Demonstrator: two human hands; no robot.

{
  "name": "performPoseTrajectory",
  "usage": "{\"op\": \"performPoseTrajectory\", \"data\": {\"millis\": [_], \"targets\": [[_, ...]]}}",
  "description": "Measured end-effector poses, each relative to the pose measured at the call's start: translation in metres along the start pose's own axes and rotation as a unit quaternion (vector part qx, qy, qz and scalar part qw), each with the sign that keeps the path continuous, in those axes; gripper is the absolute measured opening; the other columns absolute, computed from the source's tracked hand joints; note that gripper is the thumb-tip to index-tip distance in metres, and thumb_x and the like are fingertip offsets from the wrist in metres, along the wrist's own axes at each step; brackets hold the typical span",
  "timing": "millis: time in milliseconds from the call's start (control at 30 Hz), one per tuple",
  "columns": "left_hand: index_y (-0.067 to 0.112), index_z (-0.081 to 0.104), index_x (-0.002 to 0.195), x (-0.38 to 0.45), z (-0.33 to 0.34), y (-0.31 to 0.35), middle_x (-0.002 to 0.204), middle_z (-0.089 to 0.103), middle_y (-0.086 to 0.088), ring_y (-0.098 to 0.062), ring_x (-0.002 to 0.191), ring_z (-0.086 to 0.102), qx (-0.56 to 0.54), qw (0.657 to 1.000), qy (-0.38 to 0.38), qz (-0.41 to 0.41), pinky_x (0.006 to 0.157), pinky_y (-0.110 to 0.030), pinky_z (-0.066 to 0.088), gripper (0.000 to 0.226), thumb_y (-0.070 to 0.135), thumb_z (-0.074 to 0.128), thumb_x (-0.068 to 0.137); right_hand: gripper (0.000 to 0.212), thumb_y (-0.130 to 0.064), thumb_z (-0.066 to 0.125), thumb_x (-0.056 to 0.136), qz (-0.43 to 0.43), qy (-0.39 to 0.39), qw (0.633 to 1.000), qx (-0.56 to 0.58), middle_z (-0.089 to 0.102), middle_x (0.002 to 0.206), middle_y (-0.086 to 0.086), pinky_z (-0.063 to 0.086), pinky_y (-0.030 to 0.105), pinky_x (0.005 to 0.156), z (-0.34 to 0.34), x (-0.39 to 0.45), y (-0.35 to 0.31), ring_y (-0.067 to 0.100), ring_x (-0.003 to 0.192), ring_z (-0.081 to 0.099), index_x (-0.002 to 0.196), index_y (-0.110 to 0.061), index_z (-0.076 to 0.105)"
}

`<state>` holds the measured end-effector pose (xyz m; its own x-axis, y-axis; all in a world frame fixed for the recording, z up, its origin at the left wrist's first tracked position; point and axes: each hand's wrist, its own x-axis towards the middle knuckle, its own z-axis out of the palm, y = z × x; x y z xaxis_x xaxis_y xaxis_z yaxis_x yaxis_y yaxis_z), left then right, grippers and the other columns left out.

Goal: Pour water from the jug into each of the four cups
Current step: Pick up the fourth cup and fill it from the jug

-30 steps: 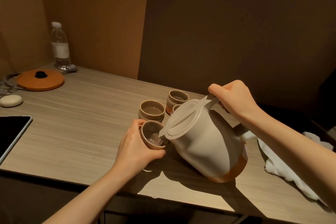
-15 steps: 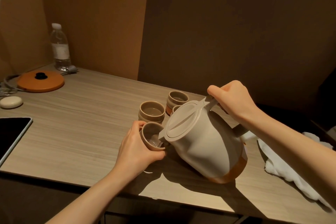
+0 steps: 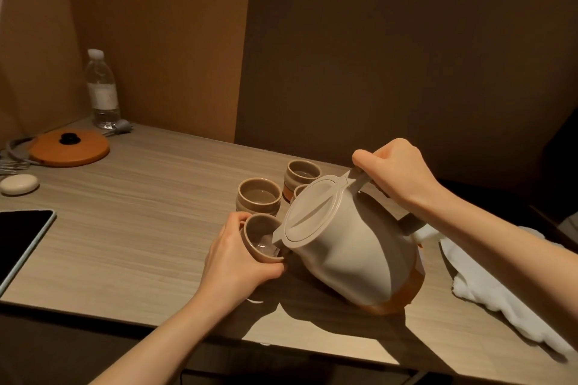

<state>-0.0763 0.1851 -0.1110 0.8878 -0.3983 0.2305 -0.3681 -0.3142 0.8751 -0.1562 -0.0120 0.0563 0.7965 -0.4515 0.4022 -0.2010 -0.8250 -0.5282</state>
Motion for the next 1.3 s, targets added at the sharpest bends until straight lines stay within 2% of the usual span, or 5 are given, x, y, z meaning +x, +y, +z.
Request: {"op": "performPoseTrajectory", "data": {"millis": [500,700,800,1033,1300], "targets": [[0.033,0.044,0.119,-0.004,0.006,0.009,0.111,0.061,0.012,-0.011,0.105,0.059,-0.020,1.000,0.000,0.003,0.088,-0.035,0.053,0.088,0.035,0.090,0.044,0.052,-0.032,0.056,0.086,-0.018,-0.006,0.999,-0.027,0.037,0.044,0.007,0.034,0.030,0.049,-0.013,-0.001,-0.007,0.016,0.042,0.035,0.040,-0.011,0.043],[0.034,0.044,0.117,-0.004,0.008,0.012,0.109,0.061,0.013,-0.009,0.102,0.059,-0.029,1.000,-0.003,0.004,0.084,-0.030,0.053,0.086,0.034,0.090,0.044,0.051,-0.033,0.056,0.085,-0.023,-0.007,0.999,-0.035,0.038,0.046,0.008,0.034,0.031,0.050,-0.015,0.001,-0.007,0.017,0.044,0.037,0.041,-0.010,0.046],[0.035,0.043,0.116,-0.004,0.009,0.011,0.108,0.062,0.015,-0.008,0.102,0.060,-0.033,0.999,-0.006,0.002,0.084,-0.033,0.054,0.088,0.039,0.088,0.040,0.050,-0.033,0.056,0.085,-0.022,-0.009,0.999,-0.041,0.039,0.046,0.008,0.035,0.030,0.050,-0.016,0.001,-0.007,0.017,0.044,0.038,0.042,-0.009,0.048],[0.036,0.042,0.116,-0.004,0.011,0.009,0.109,0.060,0.015,-0.008,0.103,0.058,-0.029,1.000,-0.008,-0.002,0.085,-0.033,0.054,0.089,0.041,0.088,0.040,0.050,-0.035,0.055,0.082,-0.027,-0.007,0.998,-0.052,0.037,0.046,0.009,0.036,0.035,0.052,-0.015,0.001,-0.007,0.020,0.046,0.037,0.040,-0.010,0.044],[0.035,0.042,0.116,-0.004,0.011,0.010,0.108,0.060,0.015,-0.008,0.103,0.058,-0.028,1.000,-0.004,0.000,0.085,-0.032,0.053,0.087,0.039,0.089,0.043,0.049,-0.034,0.056,0.080,-0.031,-0.001,0.997,-0.064,0.033,0.044,0.006,0.033,0.034,0.051,-0.017,0.001,-0.010,0.019,0.044,0.032,0.039,-0.012,0.040]]}}
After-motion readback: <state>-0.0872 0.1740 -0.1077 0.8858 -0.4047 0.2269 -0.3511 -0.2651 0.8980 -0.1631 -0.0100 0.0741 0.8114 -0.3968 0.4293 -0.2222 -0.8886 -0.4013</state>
